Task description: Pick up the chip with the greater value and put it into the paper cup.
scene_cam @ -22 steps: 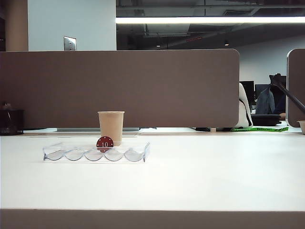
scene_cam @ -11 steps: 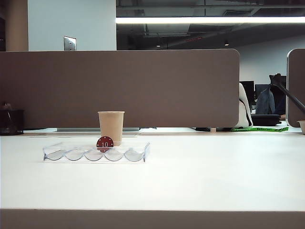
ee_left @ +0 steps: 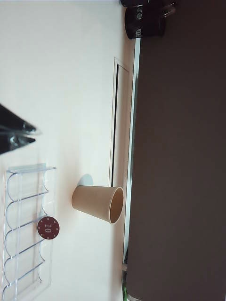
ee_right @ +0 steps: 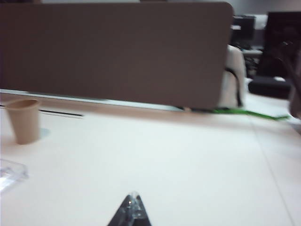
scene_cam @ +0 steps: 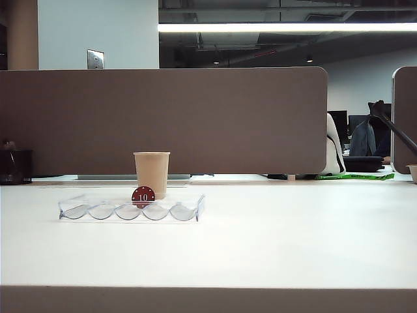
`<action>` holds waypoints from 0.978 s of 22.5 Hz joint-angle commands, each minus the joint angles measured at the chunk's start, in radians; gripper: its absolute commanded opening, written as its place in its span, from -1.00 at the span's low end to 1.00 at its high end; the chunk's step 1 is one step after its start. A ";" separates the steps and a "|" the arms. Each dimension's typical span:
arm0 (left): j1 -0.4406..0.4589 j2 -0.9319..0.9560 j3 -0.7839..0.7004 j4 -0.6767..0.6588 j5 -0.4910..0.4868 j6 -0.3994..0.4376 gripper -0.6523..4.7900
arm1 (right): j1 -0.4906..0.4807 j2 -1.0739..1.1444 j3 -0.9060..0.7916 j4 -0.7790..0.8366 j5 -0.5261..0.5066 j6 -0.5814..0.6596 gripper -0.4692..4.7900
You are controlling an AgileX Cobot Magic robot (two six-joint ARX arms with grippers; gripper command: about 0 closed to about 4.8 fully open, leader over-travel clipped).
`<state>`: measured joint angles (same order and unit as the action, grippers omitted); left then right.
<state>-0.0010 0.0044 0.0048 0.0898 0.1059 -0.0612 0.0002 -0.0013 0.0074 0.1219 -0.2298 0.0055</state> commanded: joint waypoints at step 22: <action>-0.001 0.001 0.003 -0.069 0.056 0.138 -0.78 | -0.001 -0.001 -0.002 -0.058 0.044 -0.033 -0.84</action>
<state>-0.0010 0.0044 0.0048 -0.0113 0.1562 0.0734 -0.0006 -0.0013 0.0074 0.0467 -0.1802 -0.0242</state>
